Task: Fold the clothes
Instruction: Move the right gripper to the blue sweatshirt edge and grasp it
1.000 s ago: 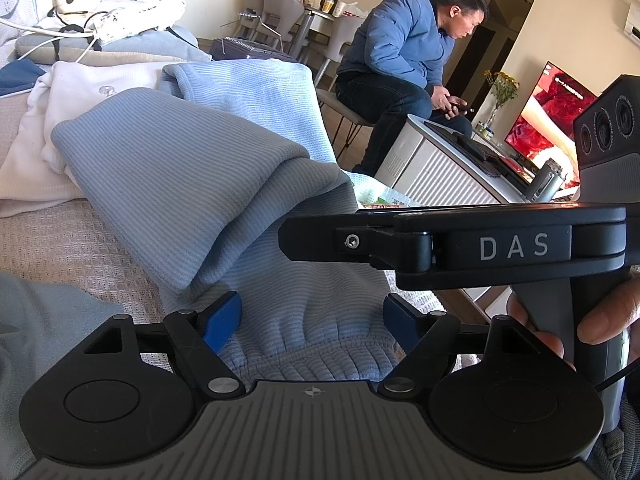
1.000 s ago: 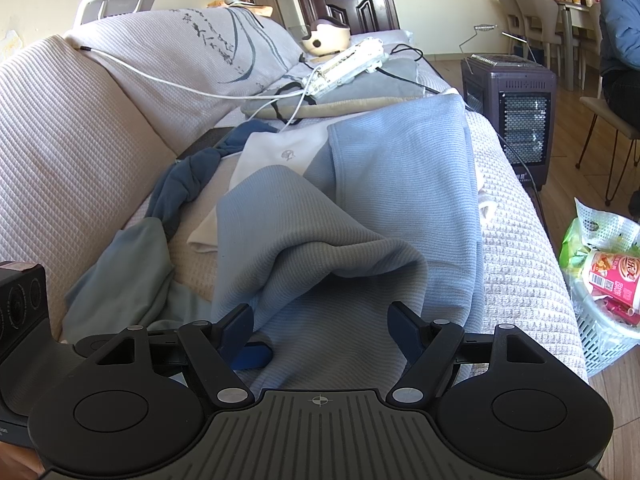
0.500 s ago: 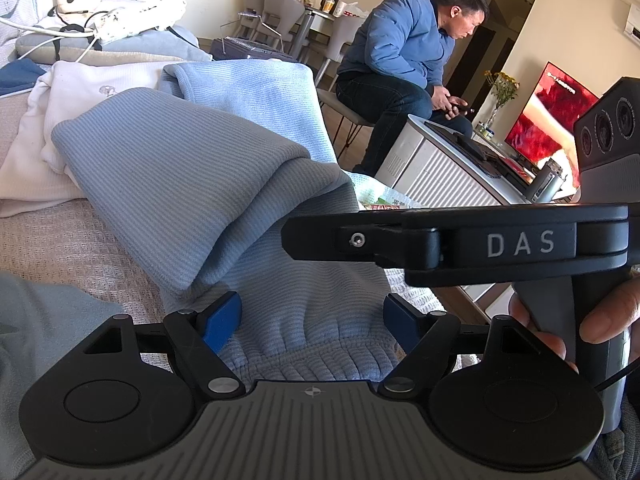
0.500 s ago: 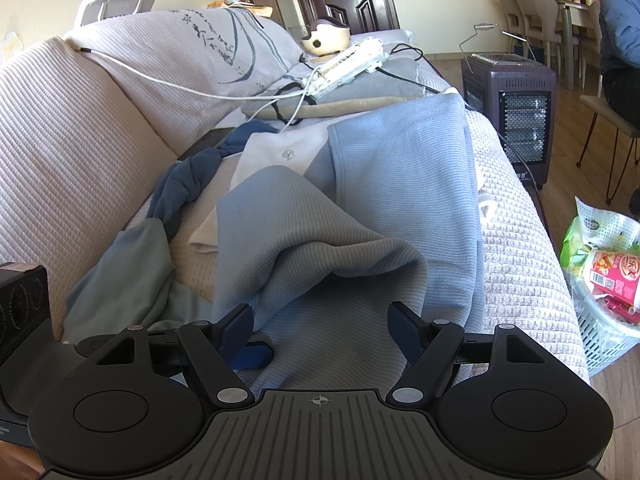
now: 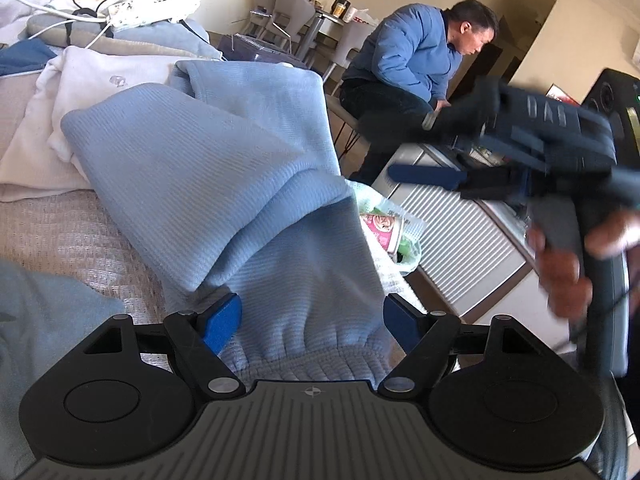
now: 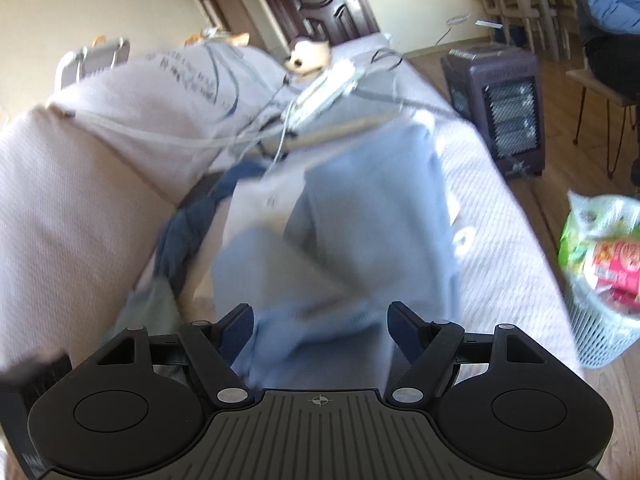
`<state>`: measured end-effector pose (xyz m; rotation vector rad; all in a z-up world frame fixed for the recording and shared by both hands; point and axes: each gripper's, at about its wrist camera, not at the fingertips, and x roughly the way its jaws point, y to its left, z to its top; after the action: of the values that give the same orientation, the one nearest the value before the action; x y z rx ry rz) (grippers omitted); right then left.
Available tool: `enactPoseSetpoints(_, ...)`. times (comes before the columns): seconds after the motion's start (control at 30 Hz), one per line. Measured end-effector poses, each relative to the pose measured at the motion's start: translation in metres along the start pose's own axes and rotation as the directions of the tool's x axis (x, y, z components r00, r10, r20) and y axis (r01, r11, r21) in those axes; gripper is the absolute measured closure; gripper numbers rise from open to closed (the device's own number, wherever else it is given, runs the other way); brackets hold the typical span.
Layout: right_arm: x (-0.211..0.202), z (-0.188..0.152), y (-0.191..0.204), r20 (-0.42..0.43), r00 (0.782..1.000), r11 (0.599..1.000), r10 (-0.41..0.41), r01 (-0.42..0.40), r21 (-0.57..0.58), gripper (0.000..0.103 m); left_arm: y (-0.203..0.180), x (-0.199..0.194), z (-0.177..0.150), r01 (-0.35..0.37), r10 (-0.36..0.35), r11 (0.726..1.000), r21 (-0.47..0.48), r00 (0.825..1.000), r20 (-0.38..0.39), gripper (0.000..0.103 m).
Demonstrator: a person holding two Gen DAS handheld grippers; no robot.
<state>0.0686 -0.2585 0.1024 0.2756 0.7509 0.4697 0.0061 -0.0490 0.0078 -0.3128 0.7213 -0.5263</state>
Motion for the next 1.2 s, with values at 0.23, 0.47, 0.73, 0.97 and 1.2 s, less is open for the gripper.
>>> enactPoseSetpoints(0.23,-0.003,0.031,0.028,-0.062,0.998,0.981,0.014,-0.025,-0.190,0.027,0.001,0.006,-0.001,0.001,-0.001,1.000,0.001,1.000,-0.022,0.027)
enactPoseSetpoints(0.47,0.035,-0.003,0.129,-0.242,0.970,0.783,0.039,-0.180,-0.596,0.031,-0.020,0.009,-0.006,0.005,0.001,0.992,0.126,0.999,-0.049,0.024)
enactPoseSetpoints(0.73,0.089,-0.012,0.155,-0.378,0.924,0.675,-0.059,-0.242,-0.697,0.034,-0.025,0.008,-0.001,-0.021,0.033,0.993,0.116,0.994,-0.101,0.024)
enactPoseSetpoints(0.97,0.124,-0.034,0.151,-0.417,0.878,0.605,-0.236,-0.203,-0.770,0.045,-0.026,0.013,-0.003,-0.032,0.045,0.992,0.124,0.994,-0.104,0.024)
enactPoseSetpoints(1.2,0.127,-0.041,0.145,-0.381,0.871,0.572,-0.311,-0.148,-0.806,0.056,-0.029,0.015,-0.002,-0.040,0.054,0.990,0.139,0.994,-0.098,0.024)
